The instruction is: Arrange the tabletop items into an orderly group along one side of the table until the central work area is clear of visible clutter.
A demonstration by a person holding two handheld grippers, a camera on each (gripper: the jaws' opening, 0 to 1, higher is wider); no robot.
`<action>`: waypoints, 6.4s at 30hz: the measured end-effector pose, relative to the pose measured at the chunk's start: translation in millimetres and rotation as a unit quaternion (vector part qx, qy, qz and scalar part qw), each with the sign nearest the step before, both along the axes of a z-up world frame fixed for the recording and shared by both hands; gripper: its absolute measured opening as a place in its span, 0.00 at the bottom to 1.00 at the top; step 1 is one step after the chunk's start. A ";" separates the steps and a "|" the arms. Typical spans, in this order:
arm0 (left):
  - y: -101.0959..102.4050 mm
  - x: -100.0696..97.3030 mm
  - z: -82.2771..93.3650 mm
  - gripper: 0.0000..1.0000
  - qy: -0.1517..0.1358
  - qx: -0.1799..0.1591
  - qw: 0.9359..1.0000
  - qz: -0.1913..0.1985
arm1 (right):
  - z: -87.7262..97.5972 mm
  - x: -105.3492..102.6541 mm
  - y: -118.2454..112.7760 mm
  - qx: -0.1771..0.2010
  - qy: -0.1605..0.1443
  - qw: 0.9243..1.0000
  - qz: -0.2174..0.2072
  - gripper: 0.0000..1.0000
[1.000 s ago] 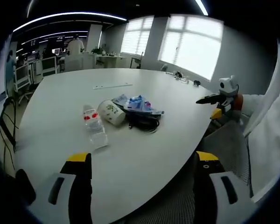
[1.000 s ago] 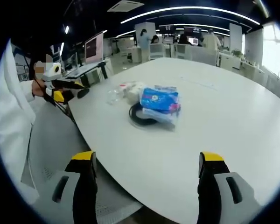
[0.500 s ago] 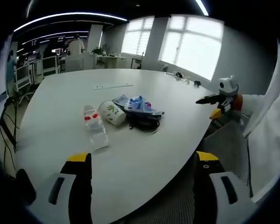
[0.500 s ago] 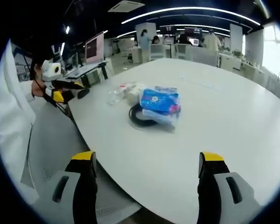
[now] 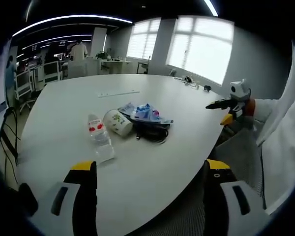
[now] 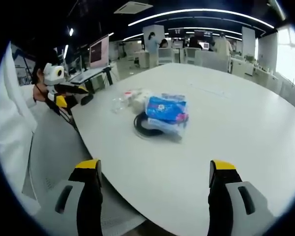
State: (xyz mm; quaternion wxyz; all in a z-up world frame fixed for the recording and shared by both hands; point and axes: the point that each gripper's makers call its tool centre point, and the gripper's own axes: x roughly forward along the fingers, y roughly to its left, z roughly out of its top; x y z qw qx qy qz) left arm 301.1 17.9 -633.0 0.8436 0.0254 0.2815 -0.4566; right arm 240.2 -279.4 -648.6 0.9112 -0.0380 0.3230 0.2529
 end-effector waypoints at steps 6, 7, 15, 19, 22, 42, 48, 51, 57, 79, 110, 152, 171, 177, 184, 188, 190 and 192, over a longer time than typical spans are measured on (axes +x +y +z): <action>-2.5 2.3 4.0 0.92 -0.004 0.000 1.000 -0.002 | 7.3 7.2 -2.7 -0.001 -0.008 1.000 0.001 0.90; -2.9 2.9 5.0 0.92 -0.005 0.000 1.000 -0.003 | 8.4 8.3 -3.5 -0.001 -0.009 1.000 0.001 0.90; -6.8 9.2 11.8 0.92 -0.013 -0.002 1.000 -0.004 | 16.5 18.8 -7.3 -0.005 -0.019 1.000 0.005 0.90; -8.7 12.5 15.9 0.92 -0.018 -0.002 1.000 -0.005 | 21.2 25.6 -8.1 -0.006 -0.026 1.000 0.007 0.90; -9.9 14.7 18.6 0.92 -0.022 0.000 1.000 -0.007 | 23.9 30.6 -7.6 -0.008 -0.029 1.000 0.010 0.90; -21.5 36.4 29.0 0.91 -0.034 -0.005 0.999 -0.005 | 34.9 70.9 0.8 -0.002 -0.046 0.999 0.024 0.88; -27.9 46.0 33.3 0.91 -0.036 -0.007 0.999 -0.007 | 35.3 84.0 0.8 -0.002 -0.046 0.998 0.030 0.88; -30.7 51.1 34.5 0.91 -0.037 -0.008 0.999 -0.008 | 35.6 90.3 0.9 -0.003 -0.046 0.998 0.032 0.87; -37.7 60.0 36.3 0.90 -0.037 -0.009 0.999 -0.012 | 36.0 104.7 0.9 -0.002 -0.046 0.998 0.033 0.86; -57.7 96.9 27.5 0.87 -0.030 -0.013 0.999 -0.015 | 21.3 155.8 3.8 0.006 -0.038 0.999 0.037 0.83; -73.3 134.0 1.3 0.86 -0.001 -0.024 1.000 -0.008 | -37.1 224.9 14.1 0.016 0.005 0.998 0.054 0.66; -70.8 138.7 -13.9 0.83 0.014 -0.016 1.000 0.002 | -84.2 238.3 19.8 0.031 0.047 0.996 0.074 0.13; -72.2 135.2 -14.1 0.82 0.015 -0.016 1.000 0.001 | -76.9 236.1 19.8 0.050 0.037 0.996 0.067 0.00; -77.0 135.1 -10.9 0.81 0.012 -0.020 1.000 -0.001 | -73.9 235.0 17.7 0.060 0.035 0.996 0.060 0.00; -85.8 135.1 -7.5 0.80 0.008 -0.024 1.000 -0.006 | -63.9 232.0 16.4 0.085 0.030 0.995 0.042 0.00; -91.7 135.6 -5.1 0.80 0.006 -0.027 1.000 -0.010 | -61.7 230.4 14.9 0.090 0.028 0.995 0.036 0.00; -95.3 136.4 -3.2 0.79 0.006 -0.031 0.999 -0.011 | -59.9 229.8 14.5 0.095 0.029 0.995 0.032 0.00; -97.8 136.6 -2.3 0.79 0.004 -0.032 0.999 -0.014 | -57.1 229.4 14.1 0.103 0.027 0.994 0.027 0.00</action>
